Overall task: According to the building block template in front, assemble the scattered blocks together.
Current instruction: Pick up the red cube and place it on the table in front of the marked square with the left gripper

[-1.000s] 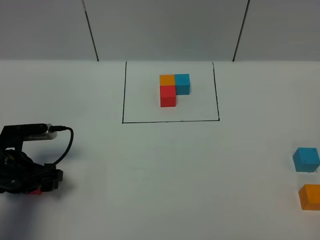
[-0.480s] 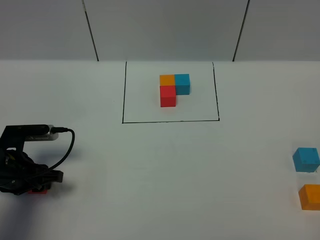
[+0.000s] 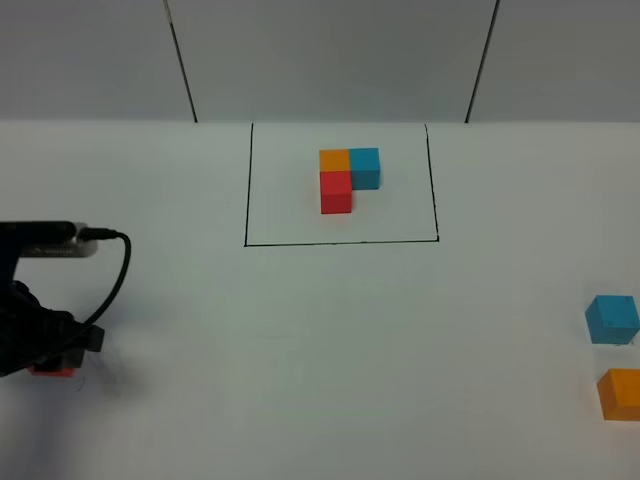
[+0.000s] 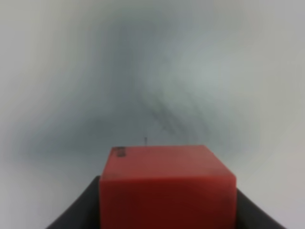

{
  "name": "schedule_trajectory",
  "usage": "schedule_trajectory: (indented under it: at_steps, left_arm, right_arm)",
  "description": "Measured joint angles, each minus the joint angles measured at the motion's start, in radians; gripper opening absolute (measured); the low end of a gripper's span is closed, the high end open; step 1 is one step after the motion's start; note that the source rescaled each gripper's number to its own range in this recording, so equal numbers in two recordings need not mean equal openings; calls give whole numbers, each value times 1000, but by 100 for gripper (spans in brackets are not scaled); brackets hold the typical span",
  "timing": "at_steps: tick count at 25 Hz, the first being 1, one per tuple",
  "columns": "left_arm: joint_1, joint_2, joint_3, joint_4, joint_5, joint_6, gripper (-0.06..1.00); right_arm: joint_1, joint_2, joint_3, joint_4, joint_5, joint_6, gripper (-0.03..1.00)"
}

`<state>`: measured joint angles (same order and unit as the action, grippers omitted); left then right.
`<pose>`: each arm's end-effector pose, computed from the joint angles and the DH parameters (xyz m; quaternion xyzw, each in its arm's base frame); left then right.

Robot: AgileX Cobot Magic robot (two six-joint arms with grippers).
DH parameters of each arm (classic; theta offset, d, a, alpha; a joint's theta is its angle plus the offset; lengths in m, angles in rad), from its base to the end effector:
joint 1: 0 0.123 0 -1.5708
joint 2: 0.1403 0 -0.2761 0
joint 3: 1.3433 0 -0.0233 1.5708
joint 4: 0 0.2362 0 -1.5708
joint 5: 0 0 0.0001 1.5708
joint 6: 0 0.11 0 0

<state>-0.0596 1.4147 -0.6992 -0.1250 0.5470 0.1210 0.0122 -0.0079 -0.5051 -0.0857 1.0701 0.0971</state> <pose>0.2421 -0.0216 0.1779 0.0425 0.9788 -0.0363 0.1973 0.0060 -0.0082 0.2625 0.0383 0.8507 -0.0142 0.5241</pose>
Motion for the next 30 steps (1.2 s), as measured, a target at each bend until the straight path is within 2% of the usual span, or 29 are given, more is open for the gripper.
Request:
schedule_trajectory:
  at_steps: [4, 9, 14, 18, 22, 24, 26, 30]
  left_arm:
    - [-42, -179, -89, 8, 178, 11, 50]
    - [-100, -317, -137, 8, 313, 49, 50]
    - [-127, -349, -137, 6, 466, 198, 50]
    - [-152, -351, -137, -20, 559, 387, 50]
    - [-161, -351, -137, -132, 617, 683, 50]
    - [-161, -352, -137, -180, 624, 792, 50]
    - [-163, -352, -137, -195, 600, 826, 50]
    - [-210, -351, -137, -184, 500, 786, 50]
  right_arm:
    - [0, 0, 0, 0, 0, 0, 0]
    - [0, 0, 0, 0, 0, 0, 0]
    - [0, 0, 0, 0, 0, 0, 0]
    - [0, 0, 0, 0, 0, 0, 0]
    - [0, 0, 0, 0, 0, 0, 0]
    - [0, 0, 0, 0, 0, 0, 0]
    - [0, 0, 0, 0, 0, 0, 0]
    - [0, 0, 0, 0, 0, 0, 0]
